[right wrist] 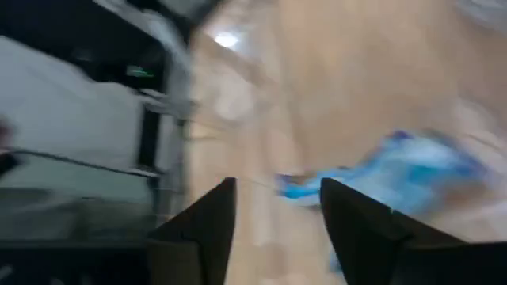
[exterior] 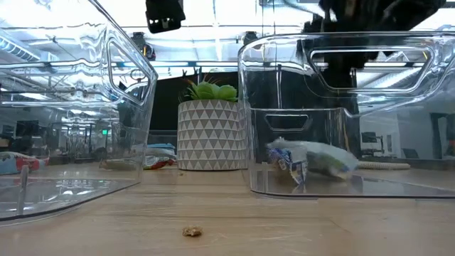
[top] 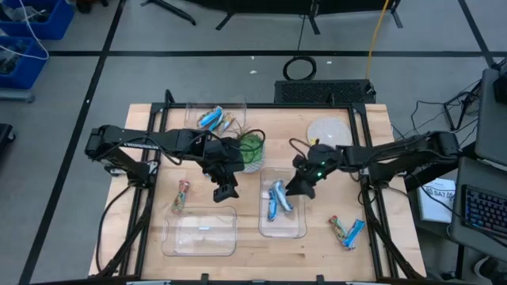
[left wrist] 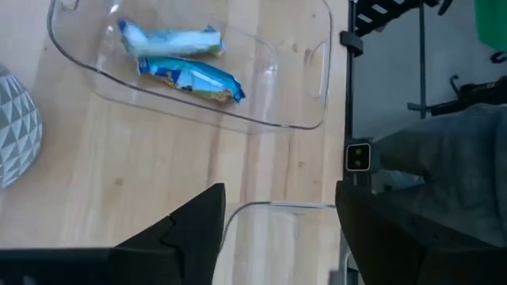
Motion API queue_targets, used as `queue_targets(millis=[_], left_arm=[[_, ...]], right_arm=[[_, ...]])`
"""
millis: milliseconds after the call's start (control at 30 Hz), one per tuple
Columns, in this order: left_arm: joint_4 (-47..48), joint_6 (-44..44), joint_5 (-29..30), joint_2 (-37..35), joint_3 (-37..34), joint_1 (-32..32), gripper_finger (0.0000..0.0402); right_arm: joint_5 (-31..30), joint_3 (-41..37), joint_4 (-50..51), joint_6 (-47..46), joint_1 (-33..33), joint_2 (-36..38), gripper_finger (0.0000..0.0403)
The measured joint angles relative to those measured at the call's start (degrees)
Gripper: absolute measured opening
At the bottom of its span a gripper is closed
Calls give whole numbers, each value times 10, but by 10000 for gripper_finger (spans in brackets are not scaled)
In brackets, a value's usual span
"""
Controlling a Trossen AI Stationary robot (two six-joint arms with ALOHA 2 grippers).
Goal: Pick and place Granola Bars by type
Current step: Put the blue granola bar into the middle transparent bin
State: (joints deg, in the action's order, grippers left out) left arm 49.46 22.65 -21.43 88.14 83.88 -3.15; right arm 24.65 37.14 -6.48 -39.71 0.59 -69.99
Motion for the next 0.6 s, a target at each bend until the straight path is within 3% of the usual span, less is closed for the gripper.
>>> queue_targets(millis=[167, 333, 600], left_arm=[[0, -10, 1, 0, 0, -4, 248], [0, -13, 5, 0, 0, -4, 248], [2, -4, 6, 0, 0, -4, 236]], right_arm=[[65, 48, 31, 16, -28, 56, 195], [100, 89, 211, 98, -133, 108, 183], [55, 90, 472, 175, -311, 144, 152]])
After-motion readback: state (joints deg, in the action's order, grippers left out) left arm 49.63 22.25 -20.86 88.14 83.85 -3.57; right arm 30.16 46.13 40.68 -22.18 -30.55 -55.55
